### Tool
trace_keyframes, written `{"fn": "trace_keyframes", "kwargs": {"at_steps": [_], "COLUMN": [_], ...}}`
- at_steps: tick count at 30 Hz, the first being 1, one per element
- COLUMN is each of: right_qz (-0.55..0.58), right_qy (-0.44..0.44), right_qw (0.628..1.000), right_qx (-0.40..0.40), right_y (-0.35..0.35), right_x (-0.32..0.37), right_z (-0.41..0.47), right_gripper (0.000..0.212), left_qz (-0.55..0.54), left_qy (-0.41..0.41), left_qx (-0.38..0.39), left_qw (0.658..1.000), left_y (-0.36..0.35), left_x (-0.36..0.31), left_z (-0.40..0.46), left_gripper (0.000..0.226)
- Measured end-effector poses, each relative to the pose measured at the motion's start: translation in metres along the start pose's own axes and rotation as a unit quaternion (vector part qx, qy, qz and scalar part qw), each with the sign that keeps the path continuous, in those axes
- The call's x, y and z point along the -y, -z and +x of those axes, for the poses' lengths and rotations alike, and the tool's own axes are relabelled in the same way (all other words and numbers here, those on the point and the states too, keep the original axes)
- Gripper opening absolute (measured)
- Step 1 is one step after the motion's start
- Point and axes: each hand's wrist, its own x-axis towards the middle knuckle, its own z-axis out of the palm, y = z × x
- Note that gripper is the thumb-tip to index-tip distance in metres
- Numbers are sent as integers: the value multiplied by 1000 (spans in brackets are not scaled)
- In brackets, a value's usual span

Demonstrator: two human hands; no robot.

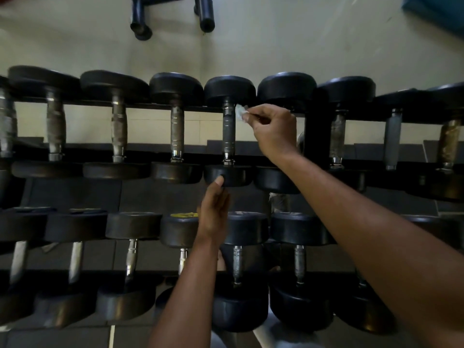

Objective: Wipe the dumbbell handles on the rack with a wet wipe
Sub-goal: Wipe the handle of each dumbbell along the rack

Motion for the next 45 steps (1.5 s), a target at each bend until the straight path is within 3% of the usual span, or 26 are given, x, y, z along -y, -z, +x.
{"fn": "trace_keyframes", "kwargs": {"at_steps": [4,7,10,12,14,16,20,25,32,36,41,45], "right_qz": [-24,-29,-40,-58,-70,-67,-83,-129,-128,-146,-303,-235], "right_qy": [22,36,28,26,35,38,10,11,-105,-137,-181,-249], "right_qw": [999,998,999,998,997,997,996,980,958,950,920,919], "right_qx": [-20,-30,-21,-12,2,9,32,152,235,239,169,196], "right_y": [-16,-25,-27,-26,-25,-25,-25,-16,-3,-2,-19,-25], "right_x": [8,12,12,11,12,16,18,17,4,7,12,10], "right_z": [3,5,7,7,6,7,8,-19,-36,-33,-28,-22], "right_gripper": [15,16,17,17,15,13,11,16,17,13,6,9], "left_qz": [-101,-71,115,317,472,550,598,633,654,648,645,646], "left_qy": [81,82,23,-135,-273,-284,-225,-198,-191,-192,-205,-206], "left_qx": [-20,-36,-123,-193,-156,-109,-98,-102,-100,-87,-83,-91], "left_qw": [991,993,985,919,823,778,763,741,725,732,732,729], "left_y": [-11,-16,-23,-22,-21,-22,-33,-41,-48,-45,-41,-40], "left_x": [2,1,-6,-18,-39,-60,-91,-100,-102,-102,-100,-99], "left_z": [-2,-9,-41,-58,-61,-52,-40,-40,-48,-45,-42,-40], "left_gripper": [101,94,78,60,50,56,47,46,45,44,48,46]}}
